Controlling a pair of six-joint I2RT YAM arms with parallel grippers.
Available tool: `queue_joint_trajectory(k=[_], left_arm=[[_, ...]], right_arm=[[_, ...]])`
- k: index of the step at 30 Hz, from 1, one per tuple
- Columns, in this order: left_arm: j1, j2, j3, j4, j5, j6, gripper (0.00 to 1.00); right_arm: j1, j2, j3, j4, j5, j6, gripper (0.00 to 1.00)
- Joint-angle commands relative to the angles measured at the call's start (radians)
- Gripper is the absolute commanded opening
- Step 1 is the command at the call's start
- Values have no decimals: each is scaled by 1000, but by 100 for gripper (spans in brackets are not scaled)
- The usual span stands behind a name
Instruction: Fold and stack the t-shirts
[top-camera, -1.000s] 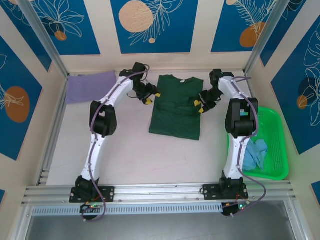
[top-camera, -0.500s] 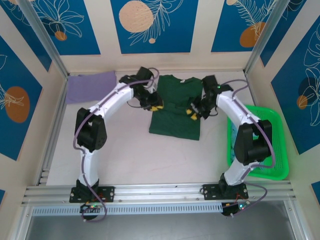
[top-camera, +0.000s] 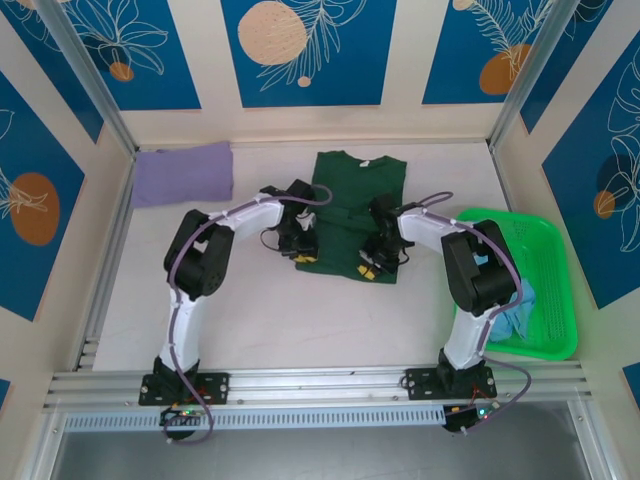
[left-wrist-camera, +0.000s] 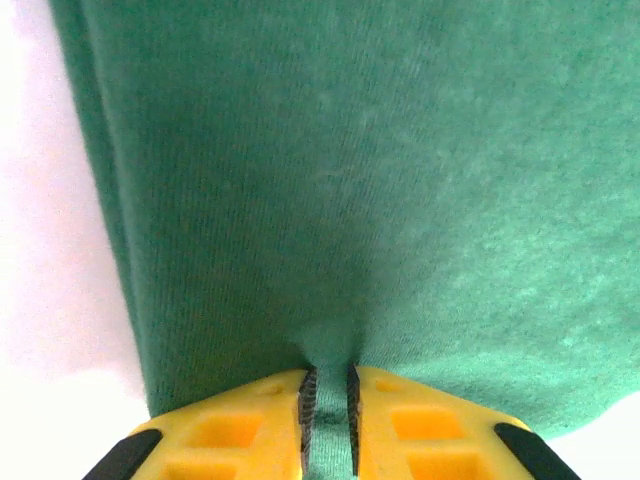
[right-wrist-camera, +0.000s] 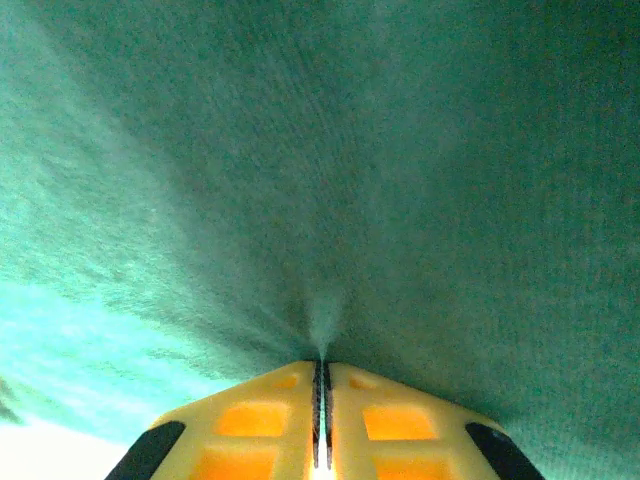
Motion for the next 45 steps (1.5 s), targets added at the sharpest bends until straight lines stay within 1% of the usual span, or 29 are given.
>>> queue_joint_trajectory(k=[1,5,11,13,15,18,20,22,25,29,34,42,45], left_arm=[[1,-30,-177,-11,-63,31,20],[-7,-165,-406,55,-21,-1,20],[-62,-398,-738,146,20,-94,21],[-87,-472,-811,158,35,-127,22],[-105,-543,-848,143,29,-152,25],[-105,-652,-830,54,-33,-160,30],[-101,-698,-780,2,-86,-146,34],[-94,-708,-730,-12,-101,-129,37],[-84,-684,-666,-2,-117,-109,42],[-21,-625,-648,90,-55,-131,43],[-1,-513,-589,168,-37,-147,44],[29,-463,-511,195,-109,-174,48],[53,-461,-495,196,-143,-187,53]], right_arm=[[50,5,-38,-19,29,-1,13],[120,-45,-91,-45,59,2,13],[266,-102,-140,-119,110,29,14],[311,-125,-161,-141,118,55,13],[354,-161,-176,-150,118,78,14],[381,-220,-165,-153,101,90,18],[373,-239,-140,-150,106,71,19],[346,-231,-105,-154,110,38,20],[311,-182,-57,-135,105,-16,20],[264,-108,14,-133,110,-48,19],[204,-3,104,-151,109,-79,19],[121,107,235,-158,73,-79,19],[98,141,277,-163,43,-61,19]])
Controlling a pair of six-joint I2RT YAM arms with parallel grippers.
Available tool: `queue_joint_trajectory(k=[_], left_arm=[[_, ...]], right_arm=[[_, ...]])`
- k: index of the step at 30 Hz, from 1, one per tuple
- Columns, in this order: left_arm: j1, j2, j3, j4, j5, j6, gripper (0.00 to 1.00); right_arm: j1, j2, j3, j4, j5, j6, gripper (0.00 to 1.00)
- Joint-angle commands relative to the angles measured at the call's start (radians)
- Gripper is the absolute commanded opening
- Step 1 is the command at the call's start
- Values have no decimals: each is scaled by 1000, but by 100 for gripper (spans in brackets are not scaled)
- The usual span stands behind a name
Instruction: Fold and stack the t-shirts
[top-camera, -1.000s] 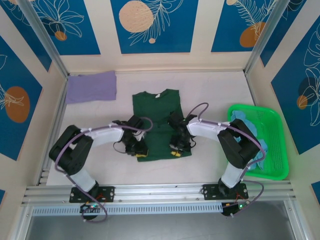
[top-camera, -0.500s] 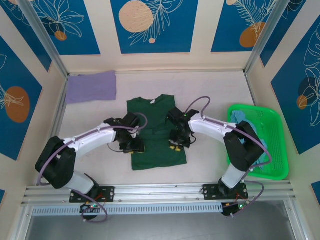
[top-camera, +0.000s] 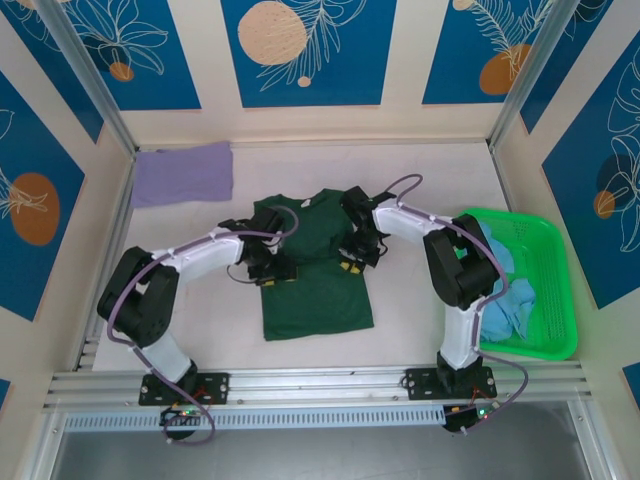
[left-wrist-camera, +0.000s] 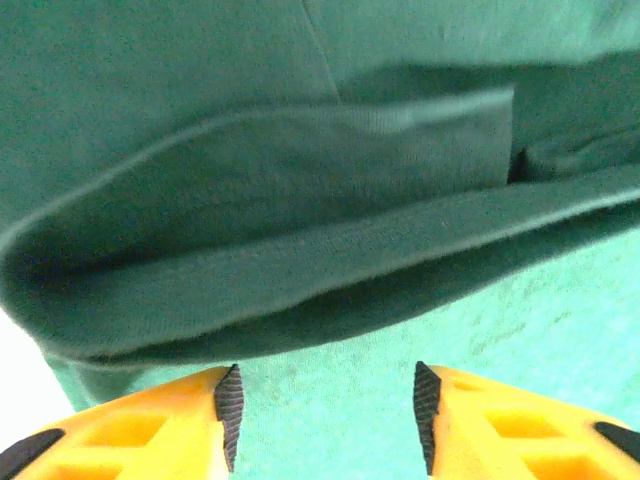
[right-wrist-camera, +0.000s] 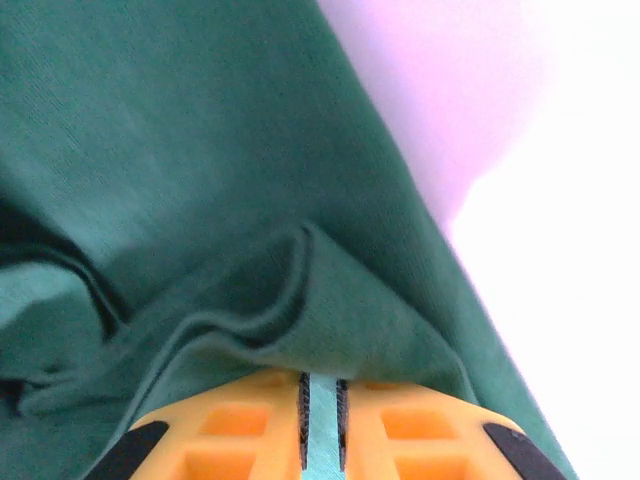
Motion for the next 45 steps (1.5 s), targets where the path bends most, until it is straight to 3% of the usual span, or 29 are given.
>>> queue_joint_trajectory(k=[1,10,12,15,17,21,27,36,45], left_arm=[[35,18,37,5,-54,-22,54],[128,23,90,-62,-52,-18,56],[140,-21,94,-99,-59,-2,60],[154,-105,77,-166,-42,28,68],[158,-165,39,-205,28,53,72],[158,-274,-91,-254,194,54,73],[154,-409,-331,-223,393,-36,60],[152,-400,-533,-66,560,-121,57],[146,-307,-487,-48,525,-78,47]], right_arm=[[-20,35,53,-35,-52,16,19],[-68,51,115,-98,-60,35,23],[-71,-14,75,-72,-51,17,28],[-63,-143,-32,-7,-69,-32,44],[-55,-251,-137,35,-87,-74,53],[-38,-450,-374,108,-161,-126,60],[19,-635,-624,154,-240,-124,60],[65,-584,-700,188,-212,-129,52],[70,-515,-699,238,-163,-112,47]])
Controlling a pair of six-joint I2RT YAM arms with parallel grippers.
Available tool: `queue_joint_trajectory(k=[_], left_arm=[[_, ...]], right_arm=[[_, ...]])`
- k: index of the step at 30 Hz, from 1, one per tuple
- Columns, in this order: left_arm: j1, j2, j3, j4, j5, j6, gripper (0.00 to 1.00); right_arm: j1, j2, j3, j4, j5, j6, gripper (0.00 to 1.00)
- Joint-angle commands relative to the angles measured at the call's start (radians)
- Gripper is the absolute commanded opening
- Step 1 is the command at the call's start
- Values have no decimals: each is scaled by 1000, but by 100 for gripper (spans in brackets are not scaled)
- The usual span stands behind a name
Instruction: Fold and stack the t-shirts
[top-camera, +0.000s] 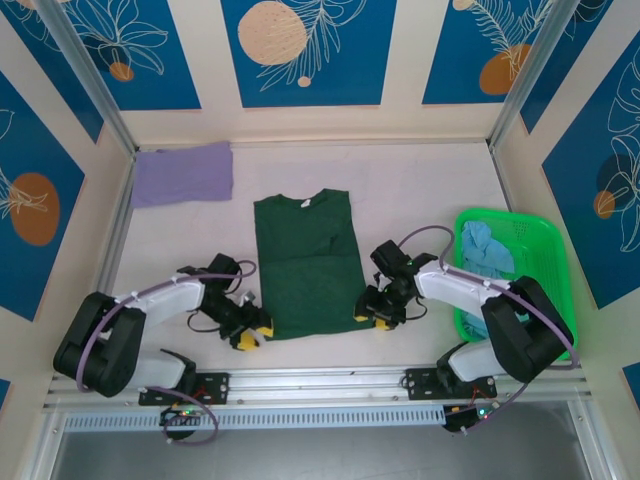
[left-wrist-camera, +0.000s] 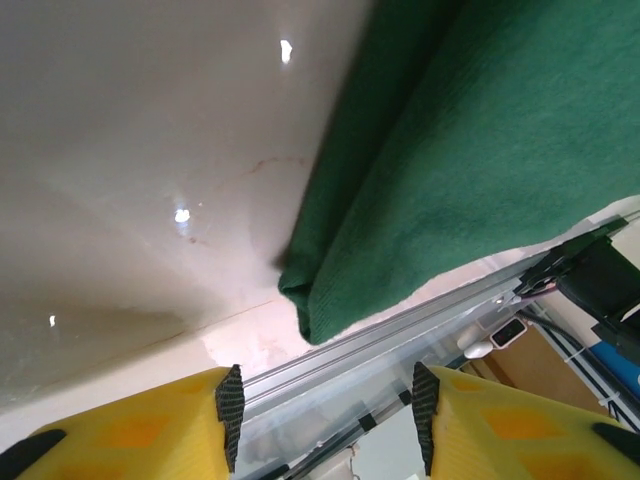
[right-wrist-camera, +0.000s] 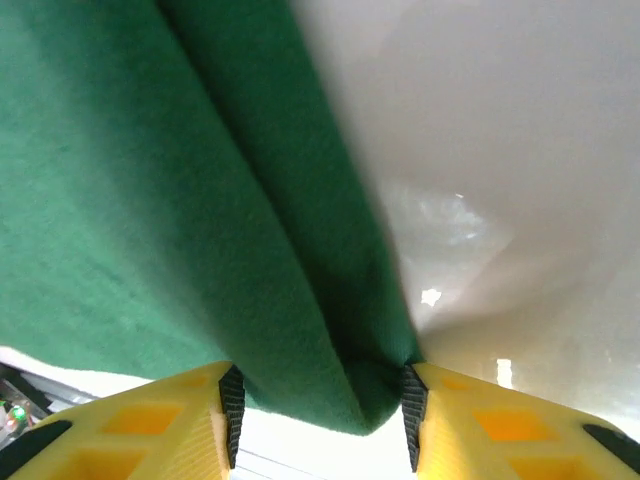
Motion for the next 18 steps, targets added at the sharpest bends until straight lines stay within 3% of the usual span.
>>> queue_joint_trajectory(k=[1,13,18], left_arm=[[-3,24,41,10,-4,25,44],[-4,148,57,51,-12,40,33],[-5,165,65,51,-23,38,28]], right_arm=[[8,32,0,14,26,8,45],[10,53,-10,-23,67,34,25],[9,52,-11,-55,83,26,25]])
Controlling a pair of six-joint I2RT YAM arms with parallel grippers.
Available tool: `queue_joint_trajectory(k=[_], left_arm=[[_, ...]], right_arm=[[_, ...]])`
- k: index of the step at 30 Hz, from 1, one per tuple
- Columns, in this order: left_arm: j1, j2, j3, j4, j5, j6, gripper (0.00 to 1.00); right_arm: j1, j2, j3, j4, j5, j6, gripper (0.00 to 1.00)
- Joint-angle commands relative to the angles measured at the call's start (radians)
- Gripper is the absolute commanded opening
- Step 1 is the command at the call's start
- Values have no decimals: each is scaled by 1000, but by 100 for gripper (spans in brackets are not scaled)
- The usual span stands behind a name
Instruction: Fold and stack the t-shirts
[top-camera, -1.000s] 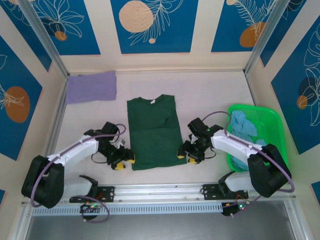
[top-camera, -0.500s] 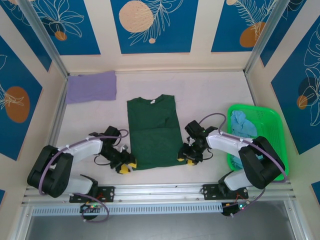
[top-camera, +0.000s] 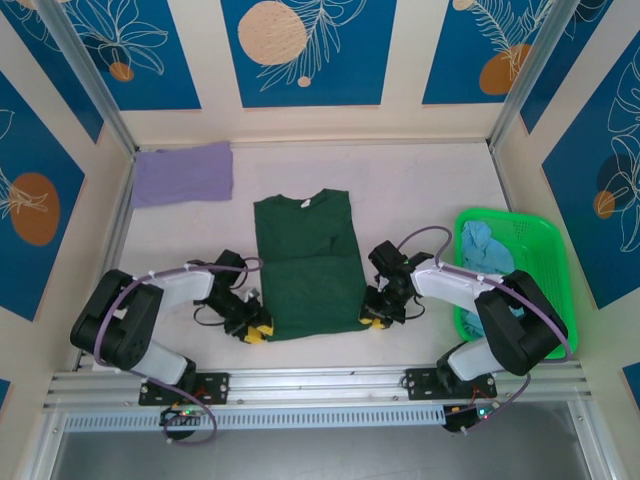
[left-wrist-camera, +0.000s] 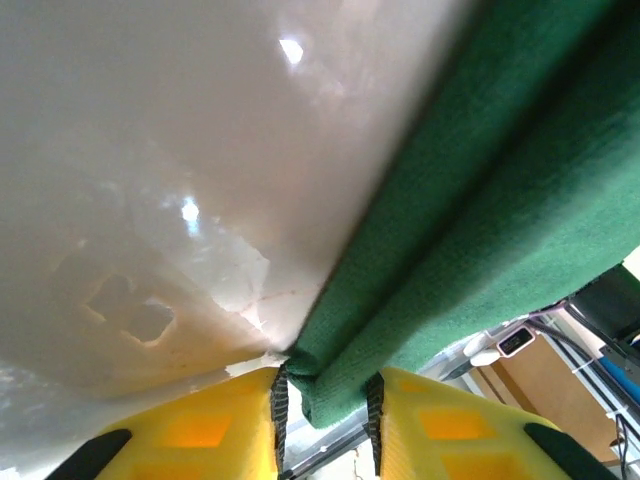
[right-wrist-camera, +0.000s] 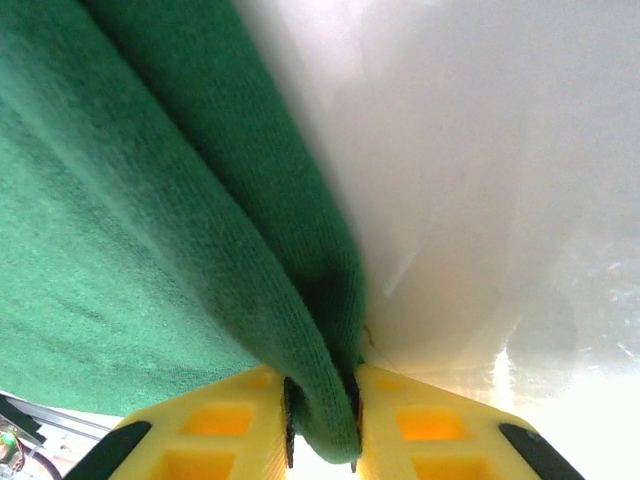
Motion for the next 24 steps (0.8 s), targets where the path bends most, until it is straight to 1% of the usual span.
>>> queue_joint_trajectory(k=[1,4,6,11,16,19,21,24], left_arm=[[-5,16,17,-5,-12,14,29],[-9,20,24,-35,-26,37,37],[-17,13,35,-71,-42,59,41],[-42,-18,37,-90,-55,72,44],[-85,-5,42,-78,-92,56,44],[-111,13,52,-46,-133,22,38],[-117,23,52,-24,-162,-5,30],[-122,24,61,-12,-211,-36,13]], right_arm=[[8,21,-16,-56,56,-3,29],[8,17,-5,-77,50,-12,39],[9,15,4,-92,53,-22,42],[5,12,15,-112,52,-38,43],[8,14,1,-117,48,-45,43],[6,18,-11,-116,56,-45,42],[1,26,-17,-103,51,-48,35],[0,38,-12,-93,40,-47,20]])
